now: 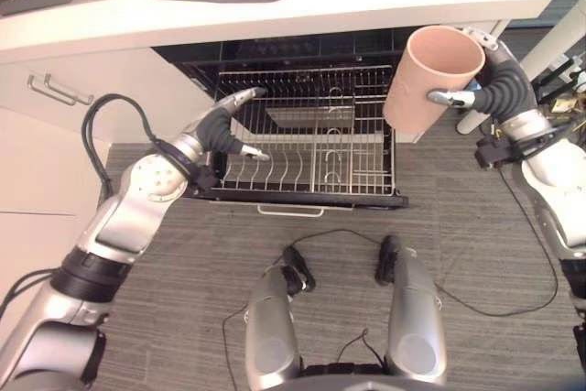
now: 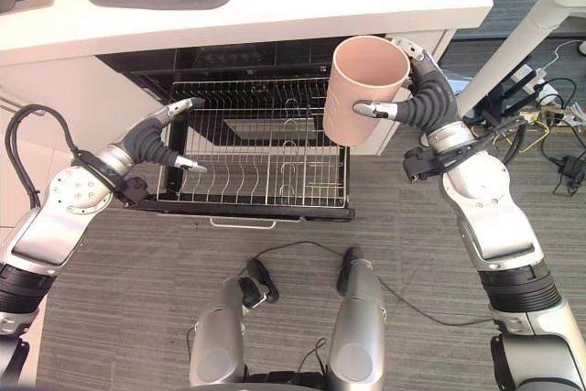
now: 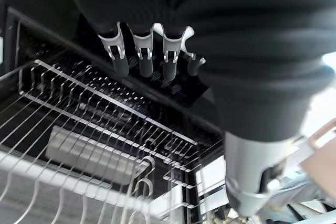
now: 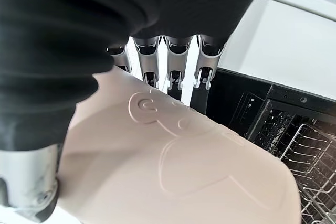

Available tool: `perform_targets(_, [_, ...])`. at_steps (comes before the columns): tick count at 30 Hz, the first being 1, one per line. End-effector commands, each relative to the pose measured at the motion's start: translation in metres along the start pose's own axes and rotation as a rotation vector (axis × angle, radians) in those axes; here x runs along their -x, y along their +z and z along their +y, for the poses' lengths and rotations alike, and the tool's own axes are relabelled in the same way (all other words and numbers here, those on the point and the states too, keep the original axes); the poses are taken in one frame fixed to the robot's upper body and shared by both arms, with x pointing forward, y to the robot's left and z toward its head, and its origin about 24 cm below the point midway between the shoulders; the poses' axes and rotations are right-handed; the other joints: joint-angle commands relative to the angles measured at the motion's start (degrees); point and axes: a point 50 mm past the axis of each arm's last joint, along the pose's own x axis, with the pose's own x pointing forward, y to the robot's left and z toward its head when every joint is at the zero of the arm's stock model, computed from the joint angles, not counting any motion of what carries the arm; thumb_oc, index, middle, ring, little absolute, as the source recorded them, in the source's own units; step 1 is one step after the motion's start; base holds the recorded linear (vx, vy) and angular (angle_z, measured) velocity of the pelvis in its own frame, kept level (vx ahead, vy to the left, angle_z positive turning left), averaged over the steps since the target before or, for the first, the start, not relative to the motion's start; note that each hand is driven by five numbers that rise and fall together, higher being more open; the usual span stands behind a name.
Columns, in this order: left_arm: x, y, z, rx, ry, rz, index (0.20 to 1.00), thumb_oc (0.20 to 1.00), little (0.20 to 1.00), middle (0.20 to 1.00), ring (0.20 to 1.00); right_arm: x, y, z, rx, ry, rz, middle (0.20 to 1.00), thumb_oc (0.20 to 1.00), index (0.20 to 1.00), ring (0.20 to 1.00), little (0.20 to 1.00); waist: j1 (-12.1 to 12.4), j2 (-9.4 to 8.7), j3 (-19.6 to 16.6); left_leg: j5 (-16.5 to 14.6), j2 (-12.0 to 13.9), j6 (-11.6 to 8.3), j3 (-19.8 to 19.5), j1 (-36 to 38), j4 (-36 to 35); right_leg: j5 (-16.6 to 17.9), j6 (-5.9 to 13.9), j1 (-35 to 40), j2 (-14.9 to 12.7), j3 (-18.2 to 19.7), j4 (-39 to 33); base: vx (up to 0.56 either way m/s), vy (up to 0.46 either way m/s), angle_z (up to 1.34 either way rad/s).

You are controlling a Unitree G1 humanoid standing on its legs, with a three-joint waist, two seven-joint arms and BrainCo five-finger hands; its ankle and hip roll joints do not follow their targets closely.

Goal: Place the dishes in the dishwasher.

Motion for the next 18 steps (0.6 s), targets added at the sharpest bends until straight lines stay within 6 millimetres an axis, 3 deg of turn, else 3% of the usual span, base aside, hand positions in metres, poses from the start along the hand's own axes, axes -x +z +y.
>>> perform_targets(1, [0.006,-0.010,-0.006,-0.077,-0.031,0.062,1.000,1.000,1.000,1.000,1.000,-0.008,0.024,0.001,-0.019,-0.023,-0.146,0.200,0.200,0.200,0.200,0.200,0.3,-2.49,-4.6,0.8,0.9,-2.87,-2.3,-1.2,2.7,-3.9,2.68,6.4,-0.8,-2.0,-4.3,0.00,0.000,0.00])
perform_targets(13, [0.013,-0.079,-0.057,-0.186,-0.132,0.397,1.000,1.000,1.000,1.000,1.000,-0.027,0.026,-0.001,0.015,-0.026,-0.139,0.200,0.200,0.200,0.200,0.200,1.5,-3.06,-3.0,0.6,0.9,-2.66,-2.7,-1.0,1.6,-2.4,3.50,6.7,-1.1,-2.3,-4.9,-0.02,-0.010,0.02])
perform_targets(18, [0.021,-0.097,-0.075,-0.187,-0.161,0.476,1.000,1.000,1.000,1.000,1.000,-0.030,0.020,-0.003,-0.001,-0.034,-0.095,0.200,0.200,0.200,0.200,0.200,2.1,-3.17,-2.7,0.0,0.3,-2.32,-2.9,-0.8,1.4,-2.1,3.70,6.9,-1.4,-2.4,-4.8,0.01,0.028,0.00])
